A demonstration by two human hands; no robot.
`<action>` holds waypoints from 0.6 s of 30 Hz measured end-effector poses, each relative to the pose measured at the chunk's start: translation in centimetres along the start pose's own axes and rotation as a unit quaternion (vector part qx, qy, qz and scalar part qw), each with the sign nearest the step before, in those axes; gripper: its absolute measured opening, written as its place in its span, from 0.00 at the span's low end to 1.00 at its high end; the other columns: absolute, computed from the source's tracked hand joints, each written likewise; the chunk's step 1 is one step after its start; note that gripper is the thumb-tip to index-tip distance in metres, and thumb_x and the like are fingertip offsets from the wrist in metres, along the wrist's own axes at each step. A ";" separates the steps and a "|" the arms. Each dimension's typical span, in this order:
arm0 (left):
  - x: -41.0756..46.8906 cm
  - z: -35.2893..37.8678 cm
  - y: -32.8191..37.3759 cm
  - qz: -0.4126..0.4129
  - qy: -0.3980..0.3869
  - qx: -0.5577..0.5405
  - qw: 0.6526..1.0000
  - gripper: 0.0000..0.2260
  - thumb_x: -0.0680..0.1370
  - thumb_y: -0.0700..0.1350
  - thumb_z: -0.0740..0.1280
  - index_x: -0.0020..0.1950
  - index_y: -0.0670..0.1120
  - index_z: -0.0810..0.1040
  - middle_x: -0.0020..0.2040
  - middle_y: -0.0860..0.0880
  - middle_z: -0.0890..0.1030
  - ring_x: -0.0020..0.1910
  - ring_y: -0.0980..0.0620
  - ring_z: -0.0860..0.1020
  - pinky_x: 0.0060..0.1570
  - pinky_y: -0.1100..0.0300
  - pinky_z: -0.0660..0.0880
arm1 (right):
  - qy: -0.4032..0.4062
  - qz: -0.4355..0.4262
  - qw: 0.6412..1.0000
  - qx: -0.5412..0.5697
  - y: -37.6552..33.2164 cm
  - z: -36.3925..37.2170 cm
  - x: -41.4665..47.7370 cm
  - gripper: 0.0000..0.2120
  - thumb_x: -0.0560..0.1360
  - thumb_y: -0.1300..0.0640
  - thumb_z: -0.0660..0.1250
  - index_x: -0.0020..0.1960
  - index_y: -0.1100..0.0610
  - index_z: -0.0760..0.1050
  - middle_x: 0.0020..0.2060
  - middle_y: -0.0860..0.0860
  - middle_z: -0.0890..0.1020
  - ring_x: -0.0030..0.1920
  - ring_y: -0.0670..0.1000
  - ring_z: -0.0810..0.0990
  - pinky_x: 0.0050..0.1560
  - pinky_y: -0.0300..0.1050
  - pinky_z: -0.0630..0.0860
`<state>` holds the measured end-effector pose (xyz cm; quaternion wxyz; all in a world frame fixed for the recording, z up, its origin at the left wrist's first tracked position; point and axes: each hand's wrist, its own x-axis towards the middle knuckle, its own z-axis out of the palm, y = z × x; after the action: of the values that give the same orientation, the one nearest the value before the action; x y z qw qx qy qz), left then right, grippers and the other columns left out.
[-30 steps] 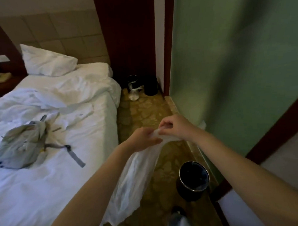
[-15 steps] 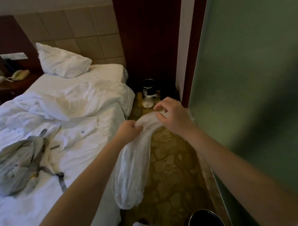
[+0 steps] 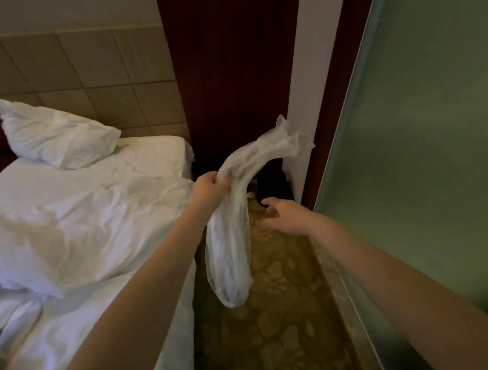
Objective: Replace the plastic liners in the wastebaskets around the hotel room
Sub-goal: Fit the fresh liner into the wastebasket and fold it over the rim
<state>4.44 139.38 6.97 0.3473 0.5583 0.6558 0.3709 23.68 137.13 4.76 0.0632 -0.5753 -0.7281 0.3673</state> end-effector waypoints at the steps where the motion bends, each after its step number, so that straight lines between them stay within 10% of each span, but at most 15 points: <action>1: 2.6 0.3 0.9 0.010 -0.001 -0.016 1.000 0.12 0.79 0.49 0.64 0.47 0.40 0.77 0.38 0.44 0.74 0.35 0.49 0.72 0.33 0.60 0.67 | 0.005 0.007 1.000 0.011 0.4 -1.0 2.1 0.38 0.75 0.38 0.65 0.78 0.51 0.54 0.70 0.51 0.69 0.65 0.52 0.73 0.60 0.44 0.72; 10: 23.3 7.3 5.5 0.048 -0.042 -0.058 0.996 0.11 0.79 0.49 0.65 0.46 0.41 0.78 0.36 0.45 0.76 0.36 0.47 0.75 0.35 0.57 0.73 | 0.018 0.022 0.976 0.217 4.7 -12.7 21.6 0.36 0.76 0.44 0.68 0.77 0.50 0.55 0.57 0.47 0.72 0.51 0.45 0.74 0.45 0.37 0.70; 15: 35.9 10.9 8.9 0.060 -0.029 -0.043 0.997 0.11 0.79 0.49 0.65 0.48 0.41 0.79 0.41 0.39 0.80 0.40 0.40 0.78 0.39 0.51 0.77 | 0.033 0.011 0.958 0.285 8.3 -20.2 33.7 0.50 0.66 0.41 0.76 0.78 0.50 0.52 0.58 0.44 0.74 0.65 0.51 0.72 0.63 0.49 0.70; 18: 42.5 11.9 10.8 0.054 -0.023 -0.029 0.998 0.11 0.80 0.48 0.64 0.48 0.40 0.78 0.35 0.47 0.75 0.35 0.49 0.73 0.33 0.60 0.70 | 0.015 0.009 0.947 0.321 9.3 -24.8 39.1 0.45 0.69 0.44 0.75 0.77 0.50 0.55 0.60 0.48 0.77 0.61 0.49 0.75 0.56 0.45 0.70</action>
<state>14.16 183.72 8.94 0.3581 0.5909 0.6055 0.3949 30.89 183.82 4.10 0.2521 -0.5364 -0.5651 0.5739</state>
